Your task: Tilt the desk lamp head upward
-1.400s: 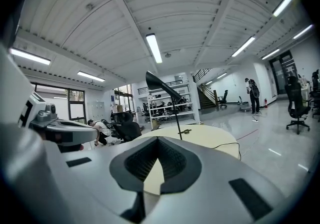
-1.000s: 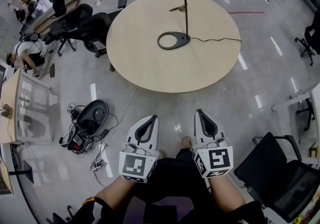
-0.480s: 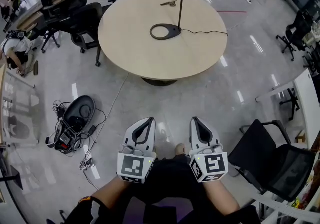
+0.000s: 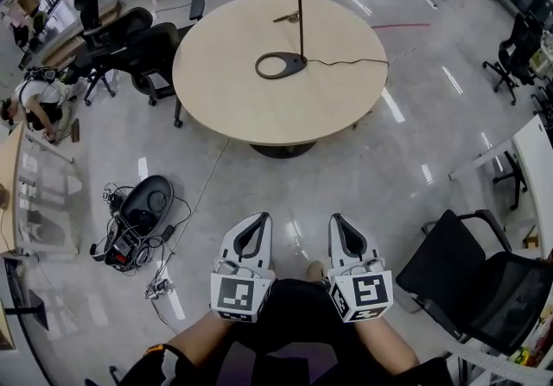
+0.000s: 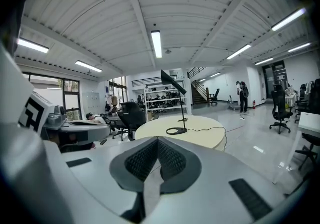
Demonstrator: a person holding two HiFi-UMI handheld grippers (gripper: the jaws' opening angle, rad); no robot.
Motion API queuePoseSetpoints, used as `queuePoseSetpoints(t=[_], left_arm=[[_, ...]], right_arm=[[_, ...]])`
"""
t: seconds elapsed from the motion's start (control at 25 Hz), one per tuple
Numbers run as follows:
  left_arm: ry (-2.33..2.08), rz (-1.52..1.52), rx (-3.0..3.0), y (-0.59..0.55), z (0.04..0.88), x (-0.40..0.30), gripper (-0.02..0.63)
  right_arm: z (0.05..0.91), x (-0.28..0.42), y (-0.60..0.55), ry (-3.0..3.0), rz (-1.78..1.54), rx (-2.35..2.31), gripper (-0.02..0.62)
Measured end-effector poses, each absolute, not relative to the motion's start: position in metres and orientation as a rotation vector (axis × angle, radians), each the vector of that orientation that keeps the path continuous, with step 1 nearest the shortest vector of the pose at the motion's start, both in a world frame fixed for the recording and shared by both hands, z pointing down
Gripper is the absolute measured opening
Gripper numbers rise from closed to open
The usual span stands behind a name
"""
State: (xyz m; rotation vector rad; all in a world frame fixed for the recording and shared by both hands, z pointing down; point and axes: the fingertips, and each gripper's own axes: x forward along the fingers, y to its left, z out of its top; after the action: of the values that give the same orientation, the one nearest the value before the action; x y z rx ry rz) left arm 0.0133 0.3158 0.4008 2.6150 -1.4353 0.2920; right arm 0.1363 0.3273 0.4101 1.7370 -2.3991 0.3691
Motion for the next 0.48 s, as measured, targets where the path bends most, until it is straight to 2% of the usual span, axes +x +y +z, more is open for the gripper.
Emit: queuePoseSetpoints(t=[0.48], left_arm=[[-1.494,0.293,2.593,0.328,0.398,0.051,0.046]], right_arm=[[0.412,0.172,0.337,-2.403,0.333,1.682,0.014]])
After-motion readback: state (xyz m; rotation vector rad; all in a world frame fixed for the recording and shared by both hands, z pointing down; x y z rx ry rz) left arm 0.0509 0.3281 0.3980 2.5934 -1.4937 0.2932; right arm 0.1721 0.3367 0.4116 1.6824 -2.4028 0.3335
